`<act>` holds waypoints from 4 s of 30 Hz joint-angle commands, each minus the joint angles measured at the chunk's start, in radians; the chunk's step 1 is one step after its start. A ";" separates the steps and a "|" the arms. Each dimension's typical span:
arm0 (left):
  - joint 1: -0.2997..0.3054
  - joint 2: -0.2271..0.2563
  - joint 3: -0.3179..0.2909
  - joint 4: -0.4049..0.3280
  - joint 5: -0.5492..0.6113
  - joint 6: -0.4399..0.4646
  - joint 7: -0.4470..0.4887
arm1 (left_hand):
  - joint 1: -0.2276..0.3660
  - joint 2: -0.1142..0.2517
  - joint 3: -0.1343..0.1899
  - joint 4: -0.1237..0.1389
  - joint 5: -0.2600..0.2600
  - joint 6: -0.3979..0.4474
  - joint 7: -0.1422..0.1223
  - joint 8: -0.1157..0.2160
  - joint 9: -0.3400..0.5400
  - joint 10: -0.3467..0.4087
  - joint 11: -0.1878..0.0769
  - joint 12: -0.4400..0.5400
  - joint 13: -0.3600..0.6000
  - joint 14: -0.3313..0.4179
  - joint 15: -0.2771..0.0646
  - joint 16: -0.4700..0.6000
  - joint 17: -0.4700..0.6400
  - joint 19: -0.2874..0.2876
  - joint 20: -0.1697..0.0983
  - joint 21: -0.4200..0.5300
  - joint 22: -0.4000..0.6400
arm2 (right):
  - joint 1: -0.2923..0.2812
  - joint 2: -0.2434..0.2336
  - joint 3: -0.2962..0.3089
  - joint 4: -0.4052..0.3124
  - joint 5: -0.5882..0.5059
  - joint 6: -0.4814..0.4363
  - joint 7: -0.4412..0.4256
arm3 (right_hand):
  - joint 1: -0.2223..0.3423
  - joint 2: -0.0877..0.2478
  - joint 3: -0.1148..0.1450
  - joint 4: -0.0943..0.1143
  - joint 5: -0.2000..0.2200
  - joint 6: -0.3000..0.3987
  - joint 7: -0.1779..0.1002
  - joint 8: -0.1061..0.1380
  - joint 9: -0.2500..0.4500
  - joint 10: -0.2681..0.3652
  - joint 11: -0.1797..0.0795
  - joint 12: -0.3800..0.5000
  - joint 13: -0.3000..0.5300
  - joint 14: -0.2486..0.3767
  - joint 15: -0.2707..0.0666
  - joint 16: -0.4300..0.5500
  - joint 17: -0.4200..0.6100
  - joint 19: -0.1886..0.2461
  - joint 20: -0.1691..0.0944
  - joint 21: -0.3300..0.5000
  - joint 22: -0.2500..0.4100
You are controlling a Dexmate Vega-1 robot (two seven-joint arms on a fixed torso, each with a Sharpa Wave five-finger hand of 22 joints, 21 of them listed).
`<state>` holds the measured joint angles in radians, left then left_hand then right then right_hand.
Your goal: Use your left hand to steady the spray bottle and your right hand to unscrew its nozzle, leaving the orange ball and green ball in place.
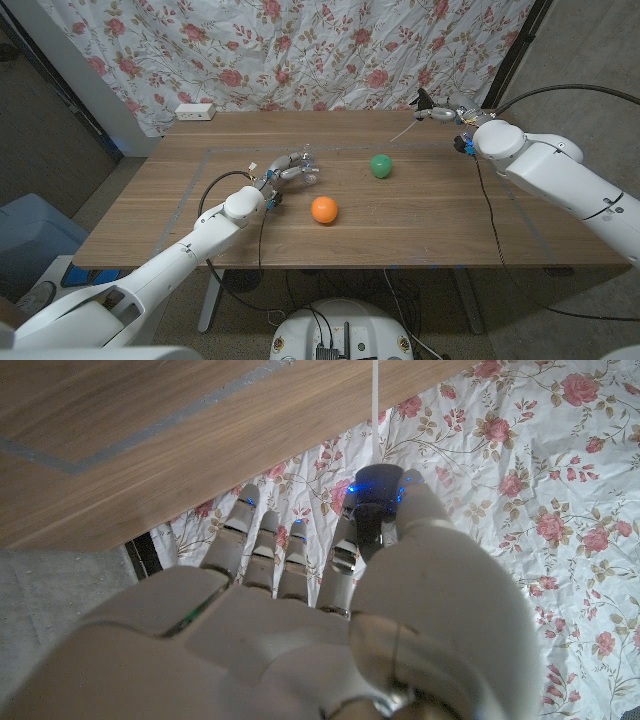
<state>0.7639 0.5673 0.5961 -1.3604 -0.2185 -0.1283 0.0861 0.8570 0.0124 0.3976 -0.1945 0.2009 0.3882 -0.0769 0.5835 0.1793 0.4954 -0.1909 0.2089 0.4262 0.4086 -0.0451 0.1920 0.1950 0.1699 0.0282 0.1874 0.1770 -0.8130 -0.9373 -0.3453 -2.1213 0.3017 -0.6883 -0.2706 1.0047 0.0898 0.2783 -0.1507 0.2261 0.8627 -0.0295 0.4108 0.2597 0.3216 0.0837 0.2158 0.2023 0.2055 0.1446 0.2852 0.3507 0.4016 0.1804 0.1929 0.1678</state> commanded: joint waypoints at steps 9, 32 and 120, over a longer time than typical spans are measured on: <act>0.010 0.005 -0.003 -0.012 -0.006 0.005 0.002 | 0.004 0.021 0.003 0.020 0.005 -0.003 -0.096 -0.093 0.001 -0.085 0.030 -0.021 -0.051 -0.061 -0.089 -0.011 -0.014 0.002 0.004 0.007 -0.001 | -0.006 0.003 0.005 0.022 0.025 0.035 -0.014 | -0.011 0.005 -0.002 0.000 0.008 0.023 -0.025 0.005 0.004 0.010 0.001 -0.002 0.003 0.007 -0.004 0.008 0.003 0.006 -0.007 -0.001 0.002; 0.019 0.023 -0.010 -0.037 -0.020 0.022 -0.012 | 0.021 -0.047 -0.029 0.026 0.006 -0.156 -0.063 -0.276 -0.003 -0.258 0.039 -0.026 -0.169 -0.227 -0.067 -0.020 -0.024 -0.012 -0.012 0.003 -0.003 | -0.024 -0.008 0.014 0.022 0.040 0.050 -0.021 | -0.016 0.008 -0.002 -0.001 0.012 0.023 -0.026 0.005 0.003 0.016 -0.002 -0.002 0.004 0.012 -0.008 0.012 0.007 0.007 -0.009 -0.001 0.002; 0.152 0.049 -0.174 -0.078 -0.272 -0.190 -0.109 | -0.159 -0.062 -0.108 0.085 -0.025 -0.406 0.042 -0.394 -0.004 -0.579 0.142 -0.017 -0.248 -0.561 0.057 -0.013 -0.025 -0.314 -0.034 -0.006 -0.008 | -0.086 0.101 -0.011 0.447 -0.036 0.585 0.029 | -0.048 -0.013 -0.017 -0.003 0.008 0.025 -0.051 0.009 -0.003 0.020 -0.028 -0.008 0.006 -0.013 -0.001 -0.003 0.010 0.009 -0.017 -0.001 0.001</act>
<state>0.9121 0.6350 0.4367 -1.4566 -0.4823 -0.2943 -0.0471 0.7078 -0.0552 0.2876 -0.1145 0.1769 -0.0231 -0.0373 0.1817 0.1720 -0.0896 -0.0514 0.1819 0.1768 -0.1517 0.0090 0.1742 0.1678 -0.1446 -0.0107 0.1744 0.1670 -0.9213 -0.8823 -0.3437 -1.7936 0.2515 -0.2196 -0.2840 0.9698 0.0800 0.2663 -0.1572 0.2357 0.8539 -0.0385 0.4140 0.2532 0.3374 0.0639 0.2108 0.2022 0.1965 0.1464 0.2845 0.3595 0.4126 0.1694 0.1929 0.1678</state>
